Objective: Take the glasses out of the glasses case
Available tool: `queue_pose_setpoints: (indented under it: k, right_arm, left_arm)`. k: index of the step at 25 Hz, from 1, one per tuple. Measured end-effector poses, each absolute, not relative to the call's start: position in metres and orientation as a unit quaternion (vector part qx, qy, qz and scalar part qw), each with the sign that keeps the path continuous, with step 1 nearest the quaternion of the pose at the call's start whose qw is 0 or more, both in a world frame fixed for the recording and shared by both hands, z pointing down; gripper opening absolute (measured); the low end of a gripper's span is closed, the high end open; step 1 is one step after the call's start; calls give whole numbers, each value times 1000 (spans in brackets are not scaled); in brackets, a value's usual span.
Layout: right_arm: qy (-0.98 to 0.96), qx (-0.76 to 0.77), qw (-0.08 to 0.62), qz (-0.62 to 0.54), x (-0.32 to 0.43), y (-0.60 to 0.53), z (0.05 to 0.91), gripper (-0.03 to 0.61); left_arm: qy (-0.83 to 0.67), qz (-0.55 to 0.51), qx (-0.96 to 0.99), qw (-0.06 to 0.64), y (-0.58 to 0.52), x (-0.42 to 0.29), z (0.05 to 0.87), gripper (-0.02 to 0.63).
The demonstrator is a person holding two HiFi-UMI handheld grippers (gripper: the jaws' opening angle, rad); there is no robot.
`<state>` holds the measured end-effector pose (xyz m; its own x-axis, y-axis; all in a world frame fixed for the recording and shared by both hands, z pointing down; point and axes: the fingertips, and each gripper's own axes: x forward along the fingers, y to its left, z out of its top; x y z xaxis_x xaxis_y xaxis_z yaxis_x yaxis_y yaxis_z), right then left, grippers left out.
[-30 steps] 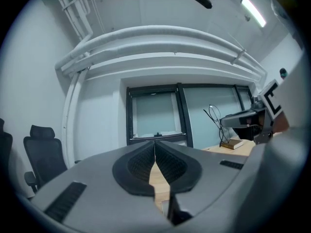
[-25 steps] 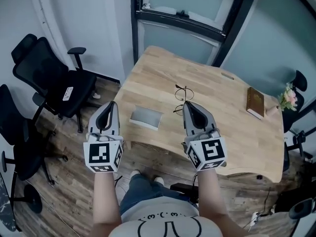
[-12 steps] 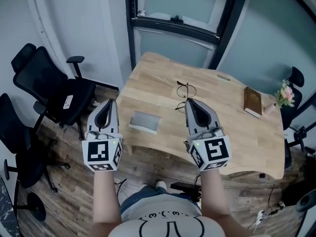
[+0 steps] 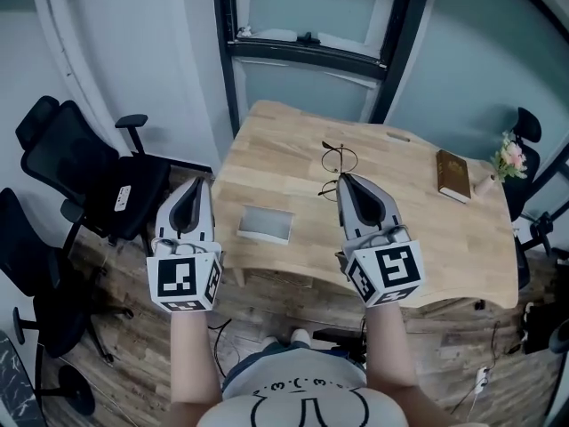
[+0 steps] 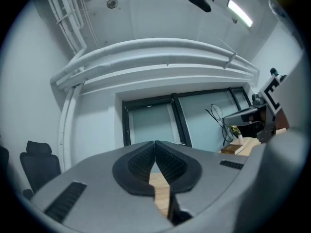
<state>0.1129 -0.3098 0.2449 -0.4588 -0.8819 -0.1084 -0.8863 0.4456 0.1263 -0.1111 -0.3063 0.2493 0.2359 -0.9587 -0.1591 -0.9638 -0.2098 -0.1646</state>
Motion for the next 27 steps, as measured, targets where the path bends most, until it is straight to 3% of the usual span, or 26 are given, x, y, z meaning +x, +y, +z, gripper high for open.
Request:
queue_pose_setpoints:
  k: [27]
  right_arm:
    - [852,-514,-2,99,93,-298,249,20]
  left_arm:
    - [625,17,-773,109,-296,-127,260,17]
